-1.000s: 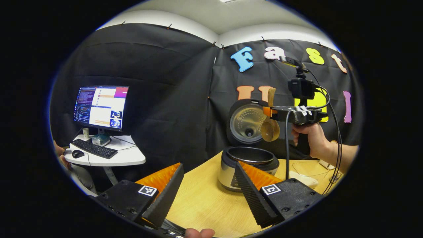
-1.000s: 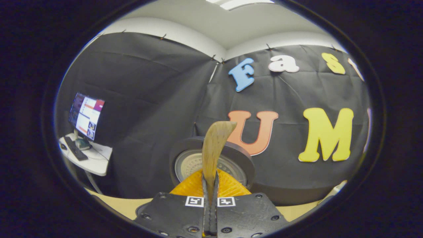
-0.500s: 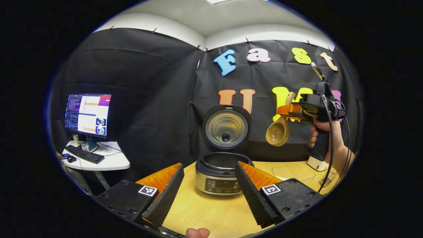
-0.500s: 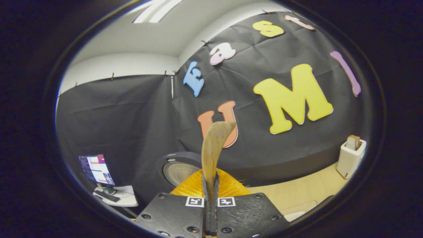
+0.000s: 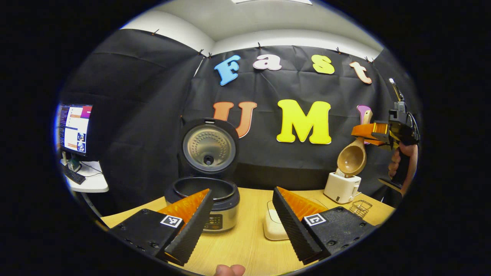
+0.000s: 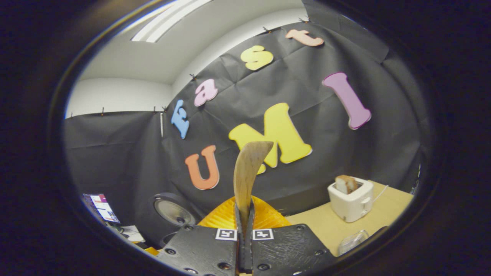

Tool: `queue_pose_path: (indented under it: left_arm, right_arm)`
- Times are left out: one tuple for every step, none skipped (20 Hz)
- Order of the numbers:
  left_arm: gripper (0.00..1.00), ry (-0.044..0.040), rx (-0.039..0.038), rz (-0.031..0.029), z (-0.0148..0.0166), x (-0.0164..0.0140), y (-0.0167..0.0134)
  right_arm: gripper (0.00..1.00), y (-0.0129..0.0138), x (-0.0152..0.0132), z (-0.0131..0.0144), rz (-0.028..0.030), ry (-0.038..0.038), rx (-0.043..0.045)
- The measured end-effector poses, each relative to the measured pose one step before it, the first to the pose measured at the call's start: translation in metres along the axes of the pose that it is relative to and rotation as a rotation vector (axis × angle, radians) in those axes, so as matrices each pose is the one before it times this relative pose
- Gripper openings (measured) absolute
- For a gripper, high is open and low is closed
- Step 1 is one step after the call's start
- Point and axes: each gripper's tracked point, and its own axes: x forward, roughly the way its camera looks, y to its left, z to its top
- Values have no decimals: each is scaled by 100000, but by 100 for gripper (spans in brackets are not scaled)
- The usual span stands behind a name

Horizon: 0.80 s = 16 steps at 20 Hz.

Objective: Close the left gripper, press the button to open the rice cooker; take a wooden spoon from the chopstick holder with the right hand, scoop a spoonful of rice and pour it into the rice cooker, then put the wooden spoon back into the chopstick holder.

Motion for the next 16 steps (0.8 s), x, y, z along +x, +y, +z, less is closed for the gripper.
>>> queue_pose_path:
  left_arm:
    - [99, -3, 97, -1328, -34, 170, -720]
    - [99, -241, -162, -1089, 4, 275, -675]
    - [99, -292, -436, -648, 73, 238, -520]
    - [99, -330, -671, -104, 6, 227, -419]
    - [99, -207, -903, -209, -12, 203, -333]
    - [99, 566, -714, -395, -122, 196, -379]
    - [99, 643, -341, -244, -141, 198, -374]
    - [99, 446, 63, 56, -59, 216, -158]
    - [99, 235, 179, 182, 2, -18, -10]
    - [99, 68, 426, -29, 28, 48, 19]
    - [99, 59, 465, 233, 111, -83, 93]
    - [98, 5, 485, 183, 181, 0, 146]
    - [98, 220, 587, 11, 192, 206, 82]
    - [94, 575, 708, 235, 229, 181, 297]
    - [99, 860, 544, -480, 328, 86, 315]
    - [99, -457, 456, -47, 720, 248, 216]
  right_arm:
    - [0, -2480, -501, 560, -4354, -989, -739]
    - [0, -2601, -478, 326, -4329, -413, -755]
    - [0, -2143, -385, 89, -3766, -165, -940]
    - [0, -1881, -545, -183, -3395, -376, -1540]
    - [0, -1576, -365, -169, -2381, -503, -1955]
    - [0, -1216, 146, -263, -1882, 19, -1466]
    - [0, -1038, 96, -507, -1244, 716, -770]
    - [0, -1051, 123, -853, -1344, 1135, -8]
    - [0, -1086, 174, -839, -1567, 1076, 358]
    - [0, -780, 369, -1024, -1457, 1307, 464]
    - [0, -584, 356, -1076, -1472, 989, 427]
    - [0, -494, 372, -1172, -892, 1274, 197]
    - [0, -418, 420, -1116, -860, 1043, -690]
    - [0, -437, 388, -983, -1245, 852, -1217]
    - [0, -281, 374, -843, -480, 760, -776]
    - [0, -91, 212, -598, -208, 810, 427]
